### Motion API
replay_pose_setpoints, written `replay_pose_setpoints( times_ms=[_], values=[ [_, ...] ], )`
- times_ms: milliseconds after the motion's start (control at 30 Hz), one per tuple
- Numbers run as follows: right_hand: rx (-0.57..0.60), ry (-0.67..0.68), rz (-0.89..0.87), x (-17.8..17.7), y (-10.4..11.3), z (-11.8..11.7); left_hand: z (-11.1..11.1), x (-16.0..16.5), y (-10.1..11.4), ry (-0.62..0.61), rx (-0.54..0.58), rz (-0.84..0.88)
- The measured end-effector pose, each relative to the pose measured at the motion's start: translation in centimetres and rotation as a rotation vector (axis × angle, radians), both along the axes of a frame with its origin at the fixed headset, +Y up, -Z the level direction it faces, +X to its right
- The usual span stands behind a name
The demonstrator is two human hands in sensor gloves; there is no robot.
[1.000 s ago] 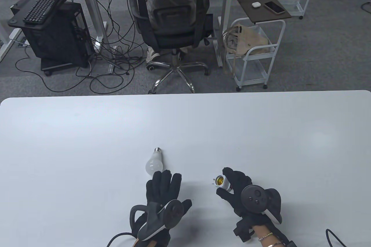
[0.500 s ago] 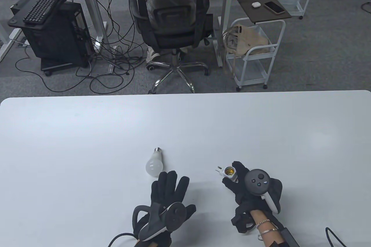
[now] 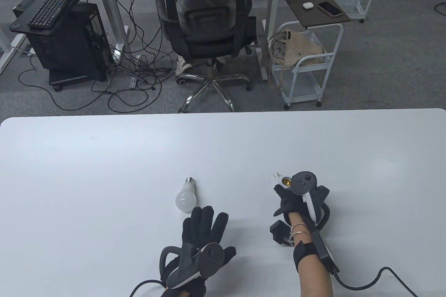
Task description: Unscrew light bulb from socket
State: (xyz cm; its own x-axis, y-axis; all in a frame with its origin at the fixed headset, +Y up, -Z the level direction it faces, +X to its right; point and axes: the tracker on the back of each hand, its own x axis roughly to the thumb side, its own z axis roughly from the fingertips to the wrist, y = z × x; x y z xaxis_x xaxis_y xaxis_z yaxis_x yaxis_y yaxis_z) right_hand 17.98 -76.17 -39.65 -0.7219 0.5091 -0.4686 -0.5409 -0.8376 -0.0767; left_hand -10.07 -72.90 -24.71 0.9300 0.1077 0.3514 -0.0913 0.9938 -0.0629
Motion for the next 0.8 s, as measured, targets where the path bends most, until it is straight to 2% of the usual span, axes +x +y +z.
replay_pose_setpoints(
  times_ms=[267, 433, 567, 800],
  values=[
    [-0.053, -0.019, 0.042, -0.4, -0.5, -0.6, -0.1, 0.0, -0.2, -0.003, -0.011, -0.009],
    [-0.004, 0.043, -0.047, -0.4, 0.3, 0.0, -0.2, -0.3, 0.0, 0.004, -0.003, 0.005],
    [0.087, 0.131, -0.088, -0.6, 2.4, 1.8, -0.2, -0.4, 0.1, 0.008, -0.001, 0.007],
    [0.096, 0.403, -0.033, -2.5, 4.8, 6.4, 0.0, -0.3, 0.1, -0.003, -0.004, 0.018]
  ],
)
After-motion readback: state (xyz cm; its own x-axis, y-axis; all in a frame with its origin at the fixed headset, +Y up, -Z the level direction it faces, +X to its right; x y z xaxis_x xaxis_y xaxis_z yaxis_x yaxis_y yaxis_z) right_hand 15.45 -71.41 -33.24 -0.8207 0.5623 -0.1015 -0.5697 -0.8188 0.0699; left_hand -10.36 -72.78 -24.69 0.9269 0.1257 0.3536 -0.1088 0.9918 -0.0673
